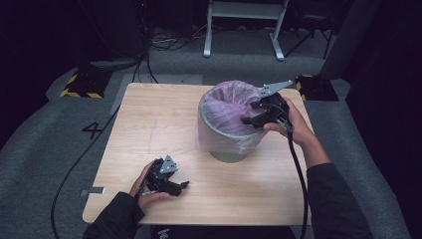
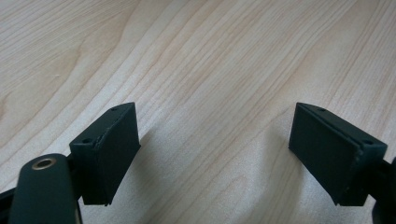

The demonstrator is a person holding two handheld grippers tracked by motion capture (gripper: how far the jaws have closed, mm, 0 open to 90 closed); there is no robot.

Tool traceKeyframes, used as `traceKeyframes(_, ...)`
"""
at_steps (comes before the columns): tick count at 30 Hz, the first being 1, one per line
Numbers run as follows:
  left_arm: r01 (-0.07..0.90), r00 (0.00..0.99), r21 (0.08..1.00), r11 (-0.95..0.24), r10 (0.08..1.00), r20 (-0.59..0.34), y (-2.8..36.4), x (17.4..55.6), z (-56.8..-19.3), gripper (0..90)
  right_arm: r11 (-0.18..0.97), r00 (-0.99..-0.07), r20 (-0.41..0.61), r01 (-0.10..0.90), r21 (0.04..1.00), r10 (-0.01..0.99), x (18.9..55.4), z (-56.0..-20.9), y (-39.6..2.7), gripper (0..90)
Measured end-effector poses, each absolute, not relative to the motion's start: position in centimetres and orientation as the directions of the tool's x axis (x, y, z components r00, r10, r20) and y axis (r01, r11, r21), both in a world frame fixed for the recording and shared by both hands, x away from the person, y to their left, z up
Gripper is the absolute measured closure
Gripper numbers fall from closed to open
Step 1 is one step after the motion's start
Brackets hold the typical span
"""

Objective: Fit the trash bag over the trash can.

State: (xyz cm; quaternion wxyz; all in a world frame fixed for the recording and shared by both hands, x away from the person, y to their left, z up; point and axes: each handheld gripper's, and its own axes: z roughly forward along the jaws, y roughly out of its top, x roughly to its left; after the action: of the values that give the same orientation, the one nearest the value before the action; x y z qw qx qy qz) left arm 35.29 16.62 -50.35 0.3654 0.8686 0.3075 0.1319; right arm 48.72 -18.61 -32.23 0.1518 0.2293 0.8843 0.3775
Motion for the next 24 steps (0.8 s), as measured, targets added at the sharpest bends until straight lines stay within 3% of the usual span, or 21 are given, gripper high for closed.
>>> traceKeyframes(4, 0.444, 0.776, 0.712, -0.543, 0.630, -0.003, 16.7, 35.3, -50.4, 15.3, 0.627, -0.855, -0.080, 0.309, 0.715, 0.513, 48.8, -32.3, -18.4, 26.5)
traceKeyframes(8, 0.443, 0.778, 0.712, -0.545, 0.629, -0.003, 16.7, 35.4, -50.4, 15.1, 0.681, -0.871, -0.059, 0.337, 0.650, 0.487, 49.0, -32.8, -18.1, 19.2)
traceKeyframes(11, 0.444, 0.778, 0.712, -0.543, 0.629, -0.006, 16.7, 35.4, -50.4, 15.1, 0.660, -0.864, -0.069, 0.328, 0.676, 0.499, 48.7, -32.7, -18.3, 22.9)
traceKeyframes(19, 0.443, 0.779, 0.713, -0.543, 0.628, -0.006, 16.7, 35.4, -50.4, 15.0, 0.496, -0.821, -0.086, 0.254, 0.831, 0.564, 46.0, -31.4, -21.6, 21.1)
traceKeyframes(24, 0.444, 0.778, 0.713, -0.543, 0.628, -0.006, 16.7, 35.4, -50.4, 15.0, 0.430, -0.792, -0.087, 0.232, 0.873, 0.604, 44.0, -31.1, -24.4, 21.0)
